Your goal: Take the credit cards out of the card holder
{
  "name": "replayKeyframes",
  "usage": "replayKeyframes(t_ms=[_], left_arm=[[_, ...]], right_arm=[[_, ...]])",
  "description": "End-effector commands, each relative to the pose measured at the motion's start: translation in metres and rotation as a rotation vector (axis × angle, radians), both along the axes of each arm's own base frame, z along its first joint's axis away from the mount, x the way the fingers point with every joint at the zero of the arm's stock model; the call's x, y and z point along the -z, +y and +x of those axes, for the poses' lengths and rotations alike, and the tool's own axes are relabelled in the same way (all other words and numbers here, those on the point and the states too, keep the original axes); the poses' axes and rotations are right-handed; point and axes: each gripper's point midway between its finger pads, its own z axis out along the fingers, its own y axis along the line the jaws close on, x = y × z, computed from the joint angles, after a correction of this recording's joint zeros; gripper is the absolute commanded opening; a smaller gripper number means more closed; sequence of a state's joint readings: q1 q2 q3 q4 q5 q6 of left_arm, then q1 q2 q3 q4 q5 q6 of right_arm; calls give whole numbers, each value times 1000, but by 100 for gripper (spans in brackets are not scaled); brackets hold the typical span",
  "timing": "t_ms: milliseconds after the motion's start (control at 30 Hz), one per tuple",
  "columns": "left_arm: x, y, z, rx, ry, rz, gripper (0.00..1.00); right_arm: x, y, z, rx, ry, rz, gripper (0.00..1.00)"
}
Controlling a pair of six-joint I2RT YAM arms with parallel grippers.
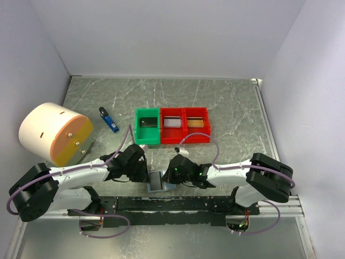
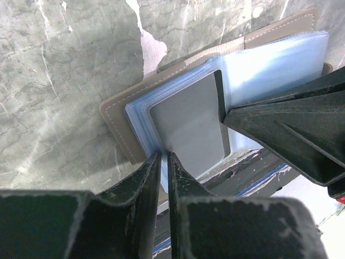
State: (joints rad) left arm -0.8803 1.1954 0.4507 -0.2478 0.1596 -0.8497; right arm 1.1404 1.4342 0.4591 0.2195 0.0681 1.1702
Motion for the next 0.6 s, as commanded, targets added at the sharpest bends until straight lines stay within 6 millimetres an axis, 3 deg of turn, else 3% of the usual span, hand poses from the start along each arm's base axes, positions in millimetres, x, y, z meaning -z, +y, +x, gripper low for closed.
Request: replayKeyframes(t_ms=[0,100,167,333,433,567], left_arm=[[2,3,5,-14,-25,43,22],[0,4,6,-13,-28,44,21],[1,4,6,-10,-29,44,19],[3,3,4,-2,-20,43,16],[4,3,3,3,-16,44,15],[3,4,4,-4,-19,50,14]], right_arm=[[-4,-4,2,17,-13,3,0],[-5,-5,2,17,-19,8,0],[-5,-3,1,5,-18,10,9],[-2,4,0,-27,-9,-5,19],[2,7,0,-33,1,-12,18],[2,5,-1,-24,5,2,8]])
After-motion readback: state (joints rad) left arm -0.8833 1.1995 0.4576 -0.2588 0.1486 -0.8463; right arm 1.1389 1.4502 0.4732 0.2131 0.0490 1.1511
